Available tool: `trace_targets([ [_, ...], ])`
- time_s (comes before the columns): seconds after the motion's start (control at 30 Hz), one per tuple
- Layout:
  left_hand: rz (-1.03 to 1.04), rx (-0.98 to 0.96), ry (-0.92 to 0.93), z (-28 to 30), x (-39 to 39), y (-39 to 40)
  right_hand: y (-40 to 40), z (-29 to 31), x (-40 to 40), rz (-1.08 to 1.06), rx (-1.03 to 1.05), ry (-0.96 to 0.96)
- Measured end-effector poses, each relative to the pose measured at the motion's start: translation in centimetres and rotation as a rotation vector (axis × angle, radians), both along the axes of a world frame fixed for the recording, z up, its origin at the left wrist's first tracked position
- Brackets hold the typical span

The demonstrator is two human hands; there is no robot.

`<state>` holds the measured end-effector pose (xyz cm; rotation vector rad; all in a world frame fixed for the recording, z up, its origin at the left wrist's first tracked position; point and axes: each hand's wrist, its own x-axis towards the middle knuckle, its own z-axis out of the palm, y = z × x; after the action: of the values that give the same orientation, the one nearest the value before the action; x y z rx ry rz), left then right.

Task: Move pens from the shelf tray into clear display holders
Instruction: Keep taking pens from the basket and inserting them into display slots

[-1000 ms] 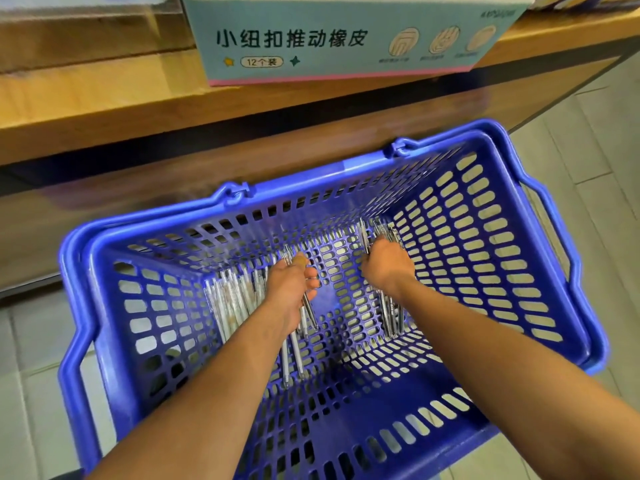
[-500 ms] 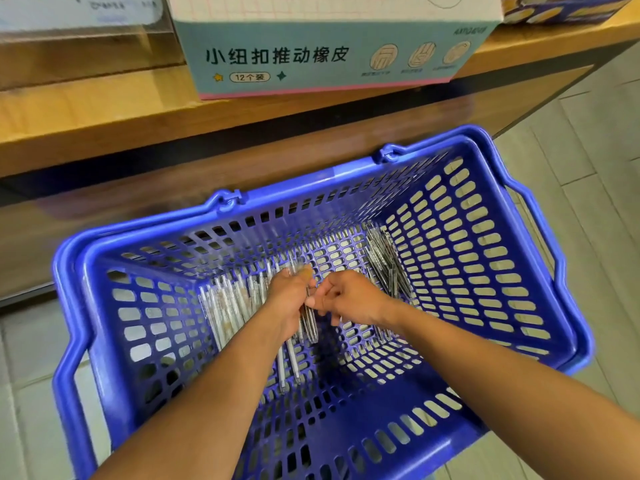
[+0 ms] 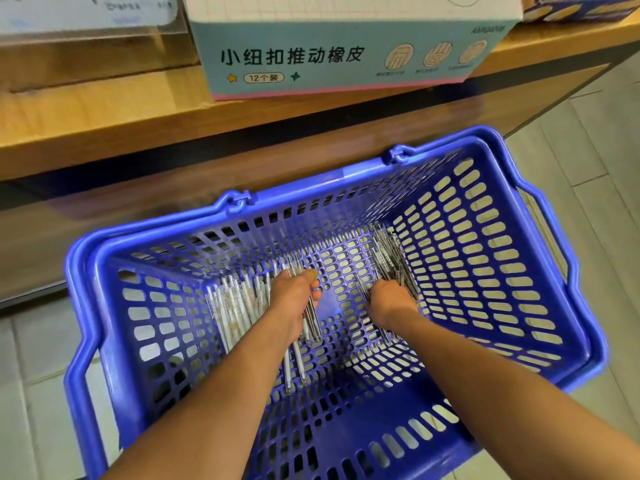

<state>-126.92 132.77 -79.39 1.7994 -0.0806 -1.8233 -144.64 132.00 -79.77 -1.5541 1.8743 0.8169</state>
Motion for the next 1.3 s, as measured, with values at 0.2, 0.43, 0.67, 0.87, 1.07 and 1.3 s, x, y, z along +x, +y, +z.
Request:
trace_targets([
  [0.2, -0.003, -0.008, 0.02, -0.2, -0.3, 0.1, -1.1, 1.7, 1.6, -0.256, 0.015, -0.496],
  [0.43, -0.016, -0.084, 0.113, 0.2, -0.4, 0.3, -1.0, 3.8, 5.5, -0.375, -0.016, -0.903],
  [0.67, 0.06, -0.022, -0.012, 0.0, -0.2, 0.2, -1.9, 2.3, 3.5, -0.497, -0.092, -0.673],
  [0.87, 0.068, 0.009, 0.017, 0.0, 0.1, 0.3, -0.7, 0.5, 0.0, -0.17, -0.171, 0.025],
  [1.07, 0.113, 0.011, 0.025, -0.1, 0.1, 0.2, 0.1, -0.6, 0.0, -0.042, -0.166, 0.16],
  [1.3, 0.105, 0.013, 0.033, -0.2, 0.1, 0.3, 0.0, 0.0, -0.2, -0.059, -0.081, 0.146],
])
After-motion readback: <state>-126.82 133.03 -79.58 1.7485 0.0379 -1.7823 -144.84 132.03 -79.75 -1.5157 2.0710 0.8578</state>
